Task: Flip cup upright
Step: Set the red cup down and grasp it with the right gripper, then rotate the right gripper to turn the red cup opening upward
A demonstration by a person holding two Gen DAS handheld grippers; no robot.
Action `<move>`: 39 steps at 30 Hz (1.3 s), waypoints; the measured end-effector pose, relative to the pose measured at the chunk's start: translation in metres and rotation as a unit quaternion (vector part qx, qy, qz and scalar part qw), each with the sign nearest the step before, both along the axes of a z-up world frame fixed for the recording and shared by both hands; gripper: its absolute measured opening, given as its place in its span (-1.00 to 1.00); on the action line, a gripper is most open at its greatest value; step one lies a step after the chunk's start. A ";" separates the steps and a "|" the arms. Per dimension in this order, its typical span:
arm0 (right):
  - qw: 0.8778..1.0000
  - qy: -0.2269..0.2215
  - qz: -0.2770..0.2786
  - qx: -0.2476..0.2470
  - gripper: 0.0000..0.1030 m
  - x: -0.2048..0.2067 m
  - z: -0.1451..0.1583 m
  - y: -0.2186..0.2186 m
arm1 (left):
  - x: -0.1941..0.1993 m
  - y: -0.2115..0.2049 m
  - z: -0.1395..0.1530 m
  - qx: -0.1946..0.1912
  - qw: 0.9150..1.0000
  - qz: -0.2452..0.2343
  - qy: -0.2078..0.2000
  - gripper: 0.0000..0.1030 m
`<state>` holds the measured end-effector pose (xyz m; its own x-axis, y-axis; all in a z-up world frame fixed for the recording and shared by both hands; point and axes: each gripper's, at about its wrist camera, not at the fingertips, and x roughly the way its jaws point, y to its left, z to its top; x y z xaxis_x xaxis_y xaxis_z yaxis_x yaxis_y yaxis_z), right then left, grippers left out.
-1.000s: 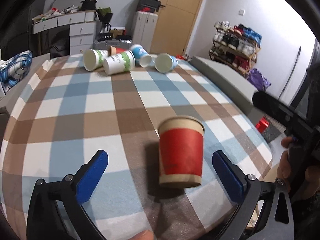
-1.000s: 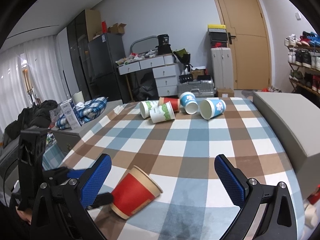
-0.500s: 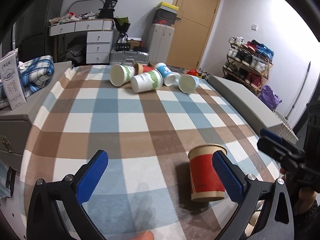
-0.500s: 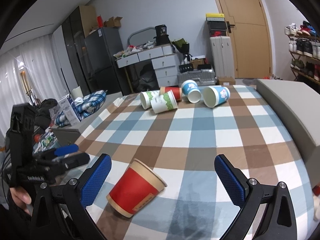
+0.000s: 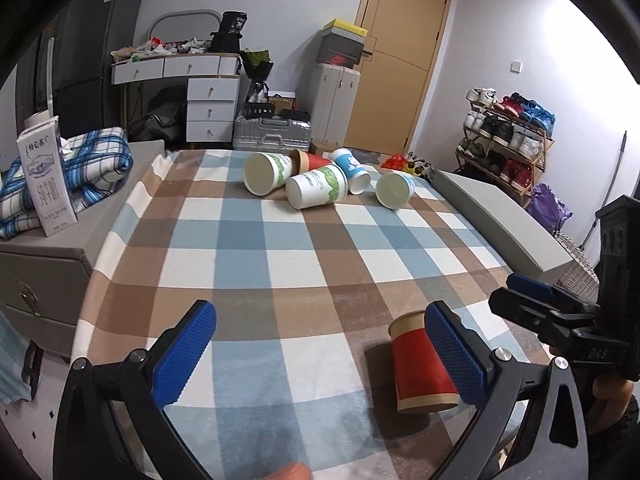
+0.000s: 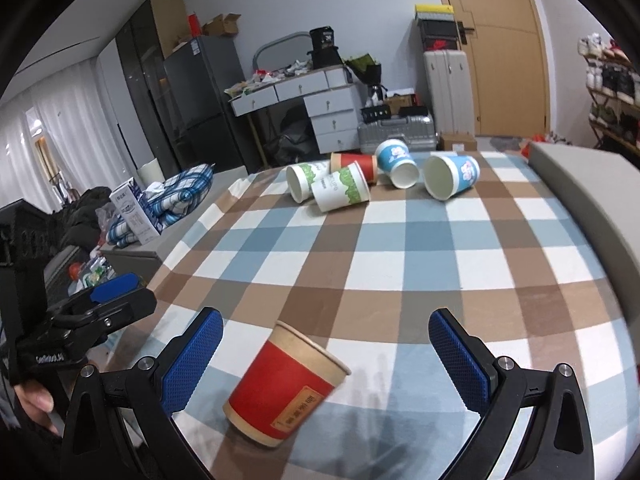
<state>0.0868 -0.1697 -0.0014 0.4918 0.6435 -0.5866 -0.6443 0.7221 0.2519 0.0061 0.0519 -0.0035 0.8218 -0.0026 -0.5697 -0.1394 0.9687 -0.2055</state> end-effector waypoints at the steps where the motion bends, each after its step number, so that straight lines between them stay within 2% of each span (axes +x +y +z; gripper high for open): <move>1: 1.000 0.006 0.003 0.002 1.00 0.002 -0.004 0.001 | 0.001 0.002 0.000 -0.002 1.000 0.003 0.001 0.97; 9: 0.997 0.070 -0.004 -0.014 1.00 0.014 -0.036 0.012 | 0.002 0.007 -0.004 -0.002 1.000 0.007 0.010 0.97; 16: 0.991 0.130 0.016 0.004 1.00 0.017 -0.049 0.015 | 0.002 0.004 -0.004 0.003 1.000 0.001 0.014 0.97; 23: 0.987 0.161 0.029 0.013 1.00 0.016 -0.058 0.020 | 0.003 0.002 -0.005 0.003 1.000 -0.004 0.016 0.97; 29: 0.977 0.209 0.033 0.030 0.79 0.022 -0.070 0.021 | 0.002 0.000 -0.004 0.004 1.000 -0.006 0.017 0.97; 33: 0.971 0.231 0.038 0.041 0.42 0.025 -0.075 0.021 | 0.003 -0.001 -0.005 0.004 1.000 -0.006 0.018 0.97; 34: 0.971 0.233 0.041 0.044 0.40 0.025 -0.074 0.020 | 0.003 -0.001 -0.004 0.003 1.000 -0.007 0.018 0.97; 37: 0.972 0.222 0.045 0.054 0.33 0.024 -0.068 0.018 | 0.003 -0.001 -0.005 0.003 1.000 -0.006 0.018 0.97; 39: 0.979 0.191 0.041 0.053 0.29 0.020 -0.058 0.015 | 0.003 -0.001 -0.005 0.003 1.000 -0.006 0.018 0.97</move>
<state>0.1070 -0.1543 -0.0597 0.1935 0.7391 -0.6452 -0.5430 0.6284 0.5570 0.0089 0.0510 -0.0082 0.8006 -0.0091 -0.5991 -0.1342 0.9718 -0.1941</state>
